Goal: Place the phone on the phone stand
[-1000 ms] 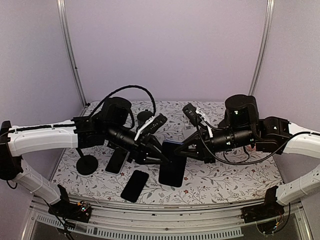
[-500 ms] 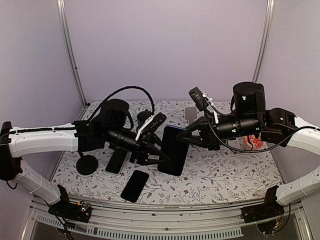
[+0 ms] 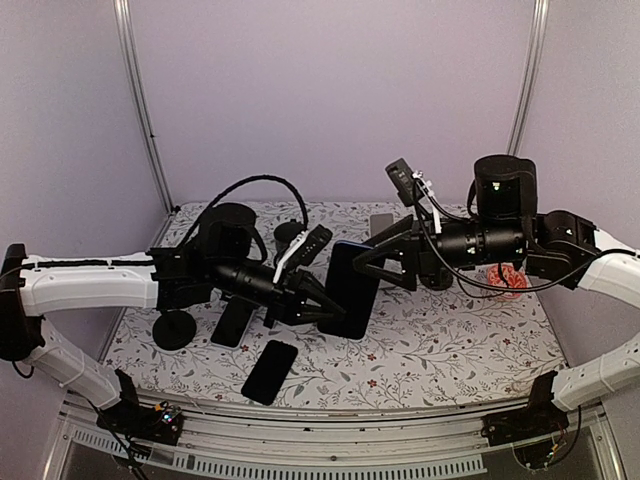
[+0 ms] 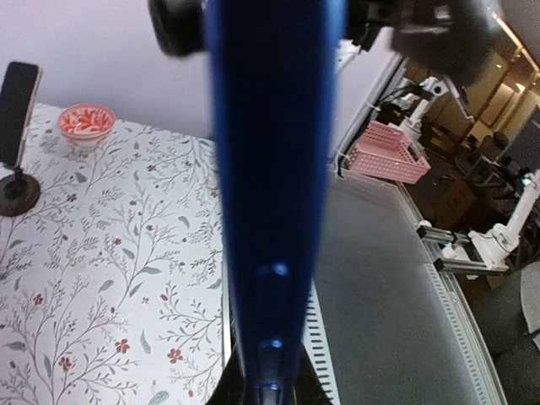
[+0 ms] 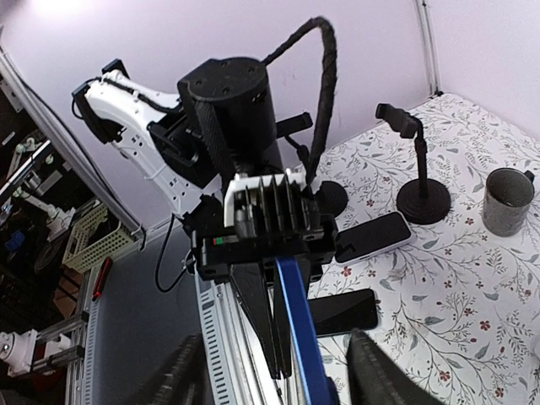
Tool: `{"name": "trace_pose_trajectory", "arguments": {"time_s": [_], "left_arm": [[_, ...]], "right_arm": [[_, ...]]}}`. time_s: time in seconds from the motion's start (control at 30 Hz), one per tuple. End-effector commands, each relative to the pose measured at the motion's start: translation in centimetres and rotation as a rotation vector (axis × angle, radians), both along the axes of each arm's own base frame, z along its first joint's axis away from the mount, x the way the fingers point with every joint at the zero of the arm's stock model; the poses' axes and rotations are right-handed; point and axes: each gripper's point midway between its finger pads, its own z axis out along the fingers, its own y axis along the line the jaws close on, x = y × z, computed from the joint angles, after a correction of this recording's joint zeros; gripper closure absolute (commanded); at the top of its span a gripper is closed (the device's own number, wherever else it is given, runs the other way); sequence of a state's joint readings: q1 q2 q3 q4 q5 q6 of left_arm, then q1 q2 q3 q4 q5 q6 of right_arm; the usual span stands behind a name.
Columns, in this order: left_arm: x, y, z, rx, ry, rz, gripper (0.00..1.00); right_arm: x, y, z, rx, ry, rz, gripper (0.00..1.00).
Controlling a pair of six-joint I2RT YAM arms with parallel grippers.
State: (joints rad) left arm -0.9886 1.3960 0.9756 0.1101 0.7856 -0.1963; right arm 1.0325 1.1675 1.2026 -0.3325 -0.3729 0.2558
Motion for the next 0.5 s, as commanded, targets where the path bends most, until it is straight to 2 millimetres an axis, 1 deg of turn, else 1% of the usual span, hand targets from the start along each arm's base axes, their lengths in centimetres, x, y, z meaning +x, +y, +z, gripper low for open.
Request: {"name": "trace_pose_trajectory", "arguments": {"time_s": [0.0,0.07,0.17,0.2,0.33,0.4,0.47], "left_arm": [[2.8,-0.1,0.6,0.016,-0.034,0.185,1.0],[4.6,0.1,0.3,0.057,-0.041,0.296,1.0],[6.8,0.5,-0.2,0.11,-0.051,0.436,1.0],[7.3,0.6,-0.2,0.121,-0.045,0.471,1.0],[8.5,1.0,-0.6,0.147,-0.02,0.56,1.0],[8.8,1.1,-0.6,0.15,-0.005,0.581,1.0],[9.0,1.2,-0.5,0.149,0.003,0.599,1.0]], "right_arm": [[2.7,-1.0,2.7,0.085,0.018,-0.178,0.27],[3.3,-0.5,0.8,0.055,0.07,-0.212,0.25],[5.2,-0.2,-2.1,-0.018,0.152,-0.325,0.19],[5.6,-0.2,-1.0,0.003,0.153,-0.359,0.19],[8.0,-0.2,-2.0,-0.038,0.185,-0.502,0.16],[8.6,0.1,-2.1,-0.054,0.188,-0.53,0.1],[9.0,0.4,-2.3,-0.066,0.19,-0.54,0.07]]}}
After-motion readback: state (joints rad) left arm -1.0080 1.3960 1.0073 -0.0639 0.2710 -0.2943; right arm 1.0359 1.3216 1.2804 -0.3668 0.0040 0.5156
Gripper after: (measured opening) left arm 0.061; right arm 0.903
